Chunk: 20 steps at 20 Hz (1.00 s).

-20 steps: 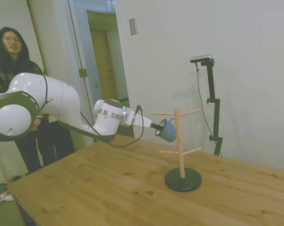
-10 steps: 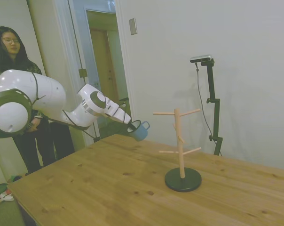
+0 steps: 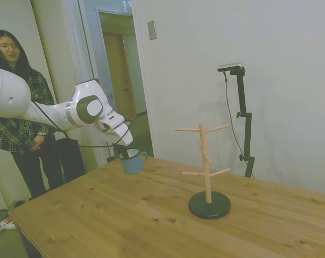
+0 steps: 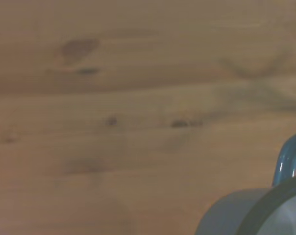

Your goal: Unload the mug

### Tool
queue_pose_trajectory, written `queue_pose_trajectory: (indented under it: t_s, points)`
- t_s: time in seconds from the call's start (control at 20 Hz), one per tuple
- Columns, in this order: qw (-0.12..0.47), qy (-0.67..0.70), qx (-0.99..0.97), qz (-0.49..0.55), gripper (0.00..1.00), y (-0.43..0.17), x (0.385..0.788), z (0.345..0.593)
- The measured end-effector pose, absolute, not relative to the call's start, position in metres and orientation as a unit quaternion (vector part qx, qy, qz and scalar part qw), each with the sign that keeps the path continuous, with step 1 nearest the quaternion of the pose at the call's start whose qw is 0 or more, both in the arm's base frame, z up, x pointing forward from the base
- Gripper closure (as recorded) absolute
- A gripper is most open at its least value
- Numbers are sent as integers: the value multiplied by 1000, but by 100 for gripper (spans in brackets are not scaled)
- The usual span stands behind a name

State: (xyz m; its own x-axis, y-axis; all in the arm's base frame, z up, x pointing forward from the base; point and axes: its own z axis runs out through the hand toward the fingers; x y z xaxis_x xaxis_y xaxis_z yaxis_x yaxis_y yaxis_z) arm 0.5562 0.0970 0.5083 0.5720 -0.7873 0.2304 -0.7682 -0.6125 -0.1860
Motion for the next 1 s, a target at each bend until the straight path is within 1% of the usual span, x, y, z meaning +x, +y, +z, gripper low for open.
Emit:
queue_pose_trajectory:
  t_s: [0.15,0.35,0.5,0.8,1.0]
  points:
    - [20,436,-889,-141,100,73,537,496]
    - [18,430,-892,-137,100,73,523,461]
    - [14,431,-893,-129,100,70,516,442]
    - [5,444,-888,-115,100,54,514,425]
    - [-8,450,-886,-111,100,42,519,407]
